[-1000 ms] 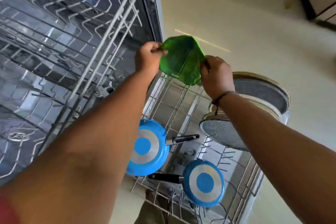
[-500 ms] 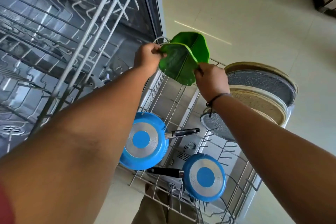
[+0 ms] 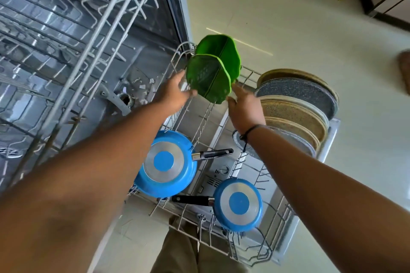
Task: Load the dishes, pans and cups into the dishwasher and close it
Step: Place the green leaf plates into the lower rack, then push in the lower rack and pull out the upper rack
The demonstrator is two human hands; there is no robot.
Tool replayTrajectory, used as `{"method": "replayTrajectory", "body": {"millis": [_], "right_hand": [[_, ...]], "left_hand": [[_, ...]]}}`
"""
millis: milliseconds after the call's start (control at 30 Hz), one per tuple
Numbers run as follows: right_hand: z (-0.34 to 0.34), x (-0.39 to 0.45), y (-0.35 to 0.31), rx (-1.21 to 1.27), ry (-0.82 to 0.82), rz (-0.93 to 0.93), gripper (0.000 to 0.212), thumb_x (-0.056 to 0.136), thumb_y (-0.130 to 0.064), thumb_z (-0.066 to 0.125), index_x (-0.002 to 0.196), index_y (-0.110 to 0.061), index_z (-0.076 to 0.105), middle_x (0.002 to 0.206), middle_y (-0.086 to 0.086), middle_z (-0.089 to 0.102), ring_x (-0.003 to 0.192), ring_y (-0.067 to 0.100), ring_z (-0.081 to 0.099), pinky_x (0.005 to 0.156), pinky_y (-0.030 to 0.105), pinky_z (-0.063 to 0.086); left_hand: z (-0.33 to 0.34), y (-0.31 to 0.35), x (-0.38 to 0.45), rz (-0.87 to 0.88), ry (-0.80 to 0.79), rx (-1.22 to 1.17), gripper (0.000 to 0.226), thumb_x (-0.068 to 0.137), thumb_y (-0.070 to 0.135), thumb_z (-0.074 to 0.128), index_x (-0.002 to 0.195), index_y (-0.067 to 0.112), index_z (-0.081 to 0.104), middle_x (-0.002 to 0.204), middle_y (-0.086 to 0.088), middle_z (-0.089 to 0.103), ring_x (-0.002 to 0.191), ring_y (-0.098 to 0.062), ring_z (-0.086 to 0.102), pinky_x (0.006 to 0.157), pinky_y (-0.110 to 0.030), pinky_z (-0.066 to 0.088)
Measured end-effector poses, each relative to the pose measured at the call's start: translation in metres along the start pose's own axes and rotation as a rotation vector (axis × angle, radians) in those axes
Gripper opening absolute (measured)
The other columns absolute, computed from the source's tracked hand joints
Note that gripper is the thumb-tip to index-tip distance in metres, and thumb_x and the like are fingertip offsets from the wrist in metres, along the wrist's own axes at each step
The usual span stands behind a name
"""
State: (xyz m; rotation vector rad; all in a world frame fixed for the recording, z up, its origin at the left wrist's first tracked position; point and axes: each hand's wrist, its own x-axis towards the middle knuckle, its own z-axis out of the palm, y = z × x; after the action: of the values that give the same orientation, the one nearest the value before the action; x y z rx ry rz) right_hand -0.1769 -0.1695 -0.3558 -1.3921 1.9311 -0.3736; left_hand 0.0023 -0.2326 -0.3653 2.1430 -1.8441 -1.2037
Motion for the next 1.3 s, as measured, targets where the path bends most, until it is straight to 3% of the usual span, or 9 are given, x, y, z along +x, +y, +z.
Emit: {"method": "replayTrajectory", "body": {"millis": [200, 300, 433, 567, 633, 767, 900, 1167, 1300], "right_hand": [[-0.003, -0.087, 0.029, -0.211, -0.253, -0.059, 0.042, 0.1, -0.027, 0.041, 0.141, -0.018, 0.041, 0.145, 0.007, 0.045, 0.125, 0.026, 0.049, 0.1, 0.036, 0.042], [-0.008, -0.14, 0.057, -0.342, -0.362, -0.075, 0.042, 0.099, -0.035, 0.041, 0.139, -0.021, 0.041, 0.143, 0.004, 0.045, 0.124, 0.024, 0.049, 0.098, 0.033, 0.042], [-0.009, -0.195, 0.111, -0.501, -0.514, -0.127, 0.053, 0.096, -0.039, 0.043, 0.144, -0.016, 0.039, 0.151, 0.002, 0.037, 0.144, 0.021, 0.024, 0.117, 0.032, 0.017], [-0.007, -0.233, 0.166, -0.691, -0.485, -0.223, 0.055, 0.075, -0.05, 0.047, 0.113, -0.018, 0.07, 0.115, 0.0, 0.069, 0.114, 0.024, 0.062, 0.092, 0.04, 0.051], [-0.008, -0.245, 0.194, -0.761, -0.472, -0.251, 0.056, 0.073, -0.051, 0.042, 0.108, -0.019, 0.073, 0.111, -0.002, 0.071, 0.11, 0.022, 0.065, 0.086, 0.037, 0.055], [-0.037, -0.277, 0.214, -0.736, -0.501, -0.277, 0.059, 0.093, -0.04, 0.043, 0.147, -0.017, 0.035, 0.154, 0.001, 0.031, 0.145, 0.023, 0.023, 0.117, 0.036, 0.018], [-0.068, -0.319, 0.228, -0.745, -0.481, -0.247, 0.07, 0.095, -0.046, 0.043, 0.152, -0.017, 0.016, 0.16, 0.002, 0.015, 0.148, 0.022, 0.008, 0.119, 0.032, 0.013], [-0.125, -0.335, 0.236, -0.794, -0.604, -0.331, 0.072, 0.092, -0.044, 0.049, 0.152, -0.02, 0.017, 0.157, 0.0, 0.022, 0.146, 0.02, 0.014, 0.115, 0.033, 0.022], [-0.132, -0.296, 0.283, -0.859, -0.638, -0.17, 0.075, 0.078, -0.061, 0.049, 0.143, -0.037, 0.021, 0.14, 0.008, 0.047, 0.129, 0.03, 0.043, 0.104, 0.044, 0.04]], "left_hand": [[0.016, -0.027, -0.111, -0.112, -0.108, 0.055, 0.071, 0.086, 0.036, 0.068, 0.148, 0.026, 0.032, 0.14, -0.012, 0.05, 0.108, -0.031, 0.06, 0.086, -0.035, 0.047], [0.042, -0.043, -0.179, -0.109, -0.196, 0.071, 0.07, 0.087, 0.028, 0.067, 0.148, 0.021, 0.032, 0.143, -0.01, 0.047, 0.124, -0.025, 0.051, 0.1, -0.03, 0.037], [0.082, -0.056, -0.259, -0.141, -0.264, 0.002, 0.073, 0.087, 0.031, 0.066, 0.149, 0.022, 0.029, 0.152, 0.0, 0.035, 0.135, -0.015, 0.04, 0.109, -0.026, 0.028], [0.113, -0.067, -0.321, -0.157, -0.307, 0.14, 0.078, 0.09, 0.042, 0.059, 0.152, 0.025, 0.015, 0.159, 0.002, 0.017, 0.144, -0.013, 0.021, 0.115, -0.026, 0.022], [0.123, -0.069, -0.353, -0.147, -0.277, 0.178, 0.078, 0.09, 0.044, 0.057, 0.153, 0.026, 0.014, 0.16, 0.001, 0.015, 0.146, -0.014, 0.017, 0.116, -0.026, 0.02], [0.138, -0.059, -0.427, -0.152, -0.061, 0.149, 0.073, 0.09, 0.042, 0.057, 0.151, 0.025, 0.02, 0.157, 0.0, 0.025, 0.143, -0.015, 0.025, 0.113, -0.025, 0.021], [0.171, -0.04, -0.527, -0.275, 0.021, -0.045, 0.071, 0.092, 0.043, 0.054, 0.151, 0.022, 0.021, 0.157, -0.001, 0.024, 0.144, -0.014, 0.022, 0.115, -0.023, 0.014], [0.245, 0.01, -0.588, -0.428, -0.046, -0.159, 0.086, 0.082, 0.068, 0.024, 0.153, 0.024, 0.004, 0.16, 0.002, 0.01, 0.146, -0.011, 0.011, 0.115, -0.023, 0.008], [0.299, 0.039, -0.563, -0.485, -0.028, -0.313, 0.085, 0.082, 0.066, 0.034, 0.152, 0.022, 0.014, 0.158, 0.001, 0.02, 0.145, -0.012, 0.019, 0.114, -0.021, 0.012]]}}
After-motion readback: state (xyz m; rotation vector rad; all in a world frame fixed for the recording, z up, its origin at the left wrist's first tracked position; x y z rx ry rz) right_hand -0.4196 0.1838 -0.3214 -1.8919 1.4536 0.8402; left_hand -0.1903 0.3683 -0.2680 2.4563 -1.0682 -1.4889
